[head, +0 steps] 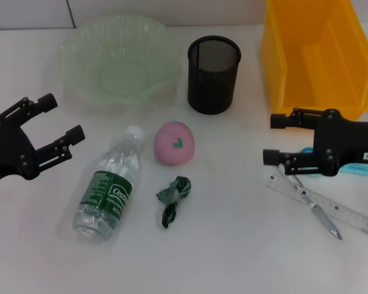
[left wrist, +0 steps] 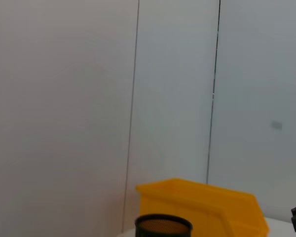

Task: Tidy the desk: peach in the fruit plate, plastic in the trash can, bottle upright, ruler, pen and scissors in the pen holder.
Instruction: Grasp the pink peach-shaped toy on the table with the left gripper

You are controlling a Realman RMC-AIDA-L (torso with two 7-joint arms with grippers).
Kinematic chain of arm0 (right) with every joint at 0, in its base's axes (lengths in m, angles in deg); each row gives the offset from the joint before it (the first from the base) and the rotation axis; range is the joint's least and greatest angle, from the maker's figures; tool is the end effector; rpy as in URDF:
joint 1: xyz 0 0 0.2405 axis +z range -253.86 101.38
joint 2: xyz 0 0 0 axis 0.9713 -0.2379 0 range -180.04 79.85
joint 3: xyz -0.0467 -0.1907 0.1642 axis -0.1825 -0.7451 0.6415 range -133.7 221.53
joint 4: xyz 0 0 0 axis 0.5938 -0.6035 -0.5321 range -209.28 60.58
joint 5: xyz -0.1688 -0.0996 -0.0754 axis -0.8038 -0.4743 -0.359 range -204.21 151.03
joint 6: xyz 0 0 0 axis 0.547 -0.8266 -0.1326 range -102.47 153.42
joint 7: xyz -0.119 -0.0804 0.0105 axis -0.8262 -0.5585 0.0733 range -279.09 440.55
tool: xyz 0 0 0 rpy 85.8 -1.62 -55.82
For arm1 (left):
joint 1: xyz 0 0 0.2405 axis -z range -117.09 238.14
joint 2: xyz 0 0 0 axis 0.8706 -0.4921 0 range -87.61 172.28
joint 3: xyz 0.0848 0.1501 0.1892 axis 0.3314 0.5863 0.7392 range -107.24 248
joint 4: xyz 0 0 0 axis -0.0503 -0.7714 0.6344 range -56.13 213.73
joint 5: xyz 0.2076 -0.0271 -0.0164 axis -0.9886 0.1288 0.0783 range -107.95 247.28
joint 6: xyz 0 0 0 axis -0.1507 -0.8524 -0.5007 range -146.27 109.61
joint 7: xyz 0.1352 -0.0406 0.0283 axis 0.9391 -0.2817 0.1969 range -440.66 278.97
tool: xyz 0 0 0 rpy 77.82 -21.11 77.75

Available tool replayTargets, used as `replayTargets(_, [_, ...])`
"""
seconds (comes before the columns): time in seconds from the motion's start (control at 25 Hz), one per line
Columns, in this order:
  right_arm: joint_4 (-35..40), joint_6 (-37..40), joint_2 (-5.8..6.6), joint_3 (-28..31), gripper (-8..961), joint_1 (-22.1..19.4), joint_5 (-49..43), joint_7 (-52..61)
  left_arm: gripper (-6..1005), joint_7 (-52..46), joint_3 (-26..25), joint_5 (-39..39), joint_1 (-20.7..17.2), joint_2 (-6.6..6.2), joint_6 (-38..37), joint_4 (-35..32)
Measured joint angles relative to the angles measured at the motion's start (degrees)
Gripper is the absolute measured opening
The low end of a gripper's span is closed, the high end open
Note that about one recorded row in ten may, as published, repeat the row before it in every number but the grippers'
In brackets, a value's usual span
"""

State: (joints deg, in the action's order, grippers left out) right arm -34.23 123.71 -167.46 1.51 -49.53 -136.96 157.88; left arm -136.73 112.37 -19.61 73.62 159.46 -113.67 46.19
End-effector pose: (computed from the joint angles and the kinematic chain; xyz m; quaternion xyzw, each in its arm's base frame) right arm 0.2620 0.3057 0.0167 -0.9433 0.1749 0.2683 0.0876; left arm -0.3171 0.2570 0.0346 -0.8757 -0.1523 -0.3600 0.2834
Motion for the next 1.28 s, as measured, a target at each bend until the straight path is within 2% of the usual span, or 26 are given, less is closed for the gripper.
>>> replayTargets(0.12, [-0.1,-0.1,-0.20,-1.7,820,0.1,-1.6,-0.4,810,-3.4,1.0,-1.9,0.0,-1.26,-0.9,-0.7])
replayTargets(0.24, [-0.1,-0.4,-0.39,-2.0,820,0.2,-2.5,-0.4,810,-6.1,1.2,-4.9,0.3,-1.52,-1.7,-2.4])
replayTargets(0.52, [-0.1,-0.9,-0.68,-2.1,820,0.2,-2.6,-0.6,811,-10.2,1.3,-8.9,0.6,-0.29,-2.0,-6.9])
replayTargets(0.92, [-0.1,-0.7,-0.94,-1.5,819,-0.9,-2.4,-0.6,810,-12.8,1.3,-10.7,1.7,-0.17,-3.0,-8.6])
replayTargets(1.0, [-0.1,-0.4,-0.95,-1.1,819,-1.4,-2.3,-0.6,810,-14.9,1.3,-11.6,2.1,0.00,-3.7,-10.6])
replayTargets(1.04, [-0.1,-0.4,-0.96,-0.6,819,-1.7,-2.2,-0.6,810,-23.4,3.0,-14.9,4.7,1.08,-5.5,-19.6])
replayTargets(1.08, [-0.2,-0.5,-1.00,0.0,819,-2.2,-2.1,-0.6,810,-26.7,4.5,-15.9,5.9,1.11,-5.4,-21.8])
replayTargets(1.16, [-0.2,-0.6,-1.16,1.2,819,-2.9,-2.1,-0.9,810,-26.7,4.5,-15.9,5.9,1.11,-5.4,-21.8])
replayTargets(1.2, [-0.3,-0.6,-1.29,1.8,819,-3.4,-2.1,-1.2,810,-29.8,6.0,-16.8,7.3,1.10,-5.2,-23.9])
replayTargets(1.24, [-0.5,-0.5,-1.39,2.4,819,-3.9,-2.1,-1.7,810,-37.8,8.3,-19.6,11.9,1.09,-4.3,-27.1])
replayTargets(1.28, [-0.8,-0.5,-1.43,2.9,819,-4.2,-2.1,-1.9,811,-37.8,8.3,-19.6,11.9,1.09,-4.3,-27.1])
